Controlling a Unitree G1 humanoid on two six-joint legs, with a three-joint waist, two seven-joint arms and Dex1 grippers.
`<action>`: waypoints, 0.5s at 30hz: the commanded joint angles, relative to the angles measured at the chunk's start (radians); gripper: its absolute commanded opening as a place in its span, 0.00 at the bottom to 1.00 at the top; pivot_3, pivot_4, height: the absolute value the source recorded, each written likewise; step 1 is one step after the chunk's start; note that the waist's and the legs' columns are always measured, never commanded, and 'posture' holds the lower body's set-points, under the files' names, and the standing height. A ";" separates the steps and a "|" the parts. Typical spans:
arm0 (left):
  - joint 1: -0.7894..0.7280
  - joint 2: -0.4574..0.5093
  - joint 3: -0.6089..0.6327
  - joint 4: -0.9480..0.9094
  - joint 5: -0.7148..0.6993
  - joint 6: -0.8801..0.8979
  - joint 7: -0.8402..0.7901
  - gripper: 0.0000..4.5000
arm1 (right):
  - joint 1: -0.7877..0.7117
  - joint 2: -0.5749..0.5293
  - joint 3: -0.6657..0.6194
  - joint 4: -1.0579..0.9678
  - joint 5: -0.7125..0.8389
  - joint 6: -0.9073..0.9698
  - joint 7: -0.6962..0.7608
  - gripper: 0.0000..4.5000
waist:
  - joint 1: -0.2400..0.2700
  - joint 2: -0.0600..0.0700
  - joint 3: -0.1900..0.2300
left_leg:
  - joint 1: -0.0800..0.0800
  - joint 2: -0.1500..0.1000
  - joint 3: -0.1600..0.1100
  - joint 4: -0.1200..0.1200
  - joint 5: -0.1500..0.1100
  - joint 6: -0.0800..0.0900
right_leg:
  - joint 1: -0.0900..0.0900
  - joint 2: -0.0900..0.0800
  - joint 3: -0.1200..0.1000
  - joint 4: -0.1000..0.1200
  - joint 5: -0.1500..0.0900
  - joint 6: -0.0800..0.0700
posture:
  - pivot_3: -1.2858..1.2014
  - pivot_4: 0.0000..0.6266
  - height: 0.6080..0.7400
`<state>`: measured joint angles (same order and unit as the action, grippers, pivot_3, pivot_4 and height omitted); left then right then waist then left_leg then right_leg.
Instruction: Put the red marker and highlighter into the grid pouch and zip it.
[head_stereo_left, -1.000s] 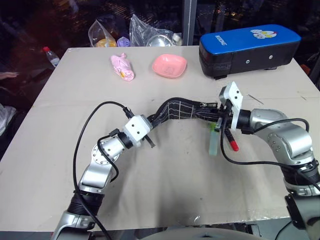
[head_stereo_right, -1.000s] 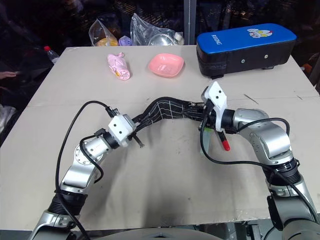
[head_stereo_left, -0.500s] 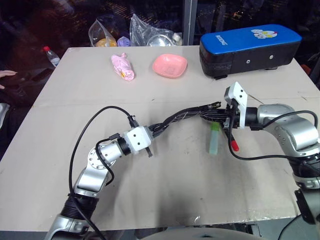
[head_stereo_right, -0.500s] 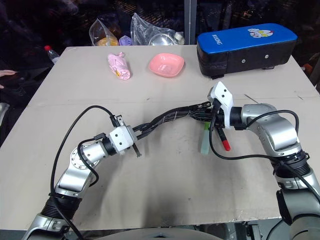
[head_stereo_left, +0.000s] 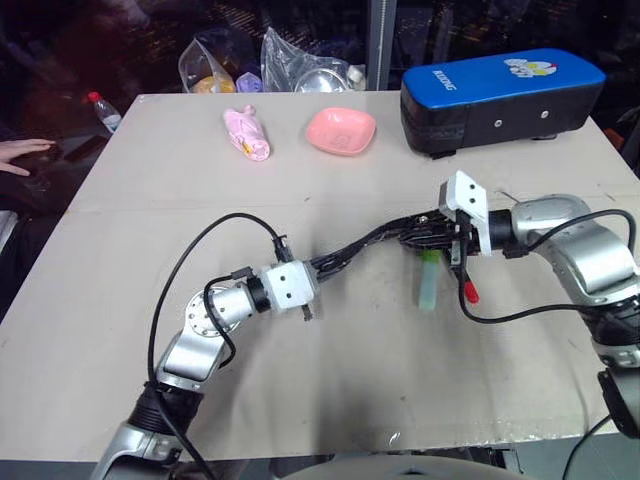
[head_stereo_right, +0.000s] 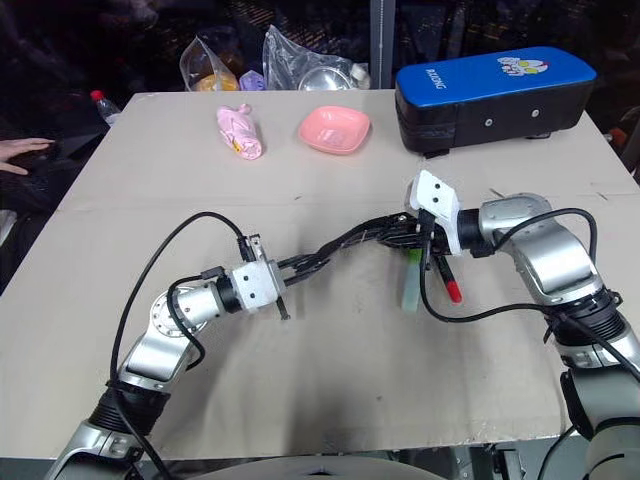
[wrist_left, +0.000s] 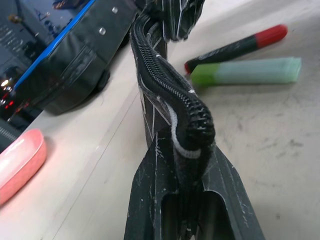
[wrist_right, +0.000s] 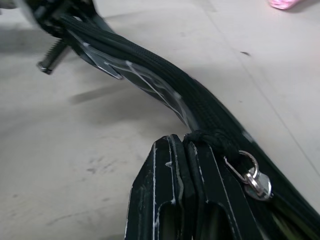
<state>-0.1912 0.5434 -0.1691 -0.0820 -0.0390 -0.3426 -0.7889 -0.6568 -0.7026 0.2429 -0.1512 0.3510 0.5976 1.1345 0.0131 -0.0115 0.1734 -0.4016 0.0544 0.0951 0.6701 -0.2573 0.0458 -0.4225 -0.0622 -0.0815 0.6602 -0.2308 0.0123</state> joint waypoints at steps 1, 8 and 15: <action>-0.023 -0.008 -0.021 0.004 0.002 -0.034 -0.014 0.00 | -0.026 0.000 0.010 -0.042 -0.004 -0.031 0.034 0.01 | 0.000 0.000 0.000 | 0.000 0.000 0.000 0.000 0.000 0.000 | 0.000 0.000 0.000 0.000 0.000 0.000 | 0.52 0.24 1.00; -0.029 -0.013 -0.037 0.035 0.018 -0.051 -0.022 0.00 | -0.043 0.020 0.028 -0.062 -0.002 -0.045 0.077 0.01 | 0.000 0.000 0.000 | 0.000 0.000 0.000 0.000 0.000 0.000 | 0.000 0.000 0.000 0.000 0.000 0.000 | 0.52 0.24 1.00; -0.040 -0.022 -0.041 0.050 0.020 -0.060 -0.023 0.00 | -0.048 0.040 0.044 -0.089 0.000 -0.032 0.106 0.01 | 0.000 0.000 0.000 | 0.000 0.000 0.000 0.000 0.000 0.000 | 0.000 0.000 0.000 0.000 0.000 0.000 | 0.52 0.24 1.00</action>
<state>-0.2138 0.5262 -0.2066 -0.0228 -0.0168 -0.3792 -0.8124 -0.6879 -0.6686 0.2747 -0.2035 0.3345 0.5794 1.2176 0.0127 -0.0115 0.1734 -0.4014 0.0545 0.0949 0.6702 -0.2573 0.0458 -0.4226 -0.0623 -0.0817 0.6606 -0.2308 0.0123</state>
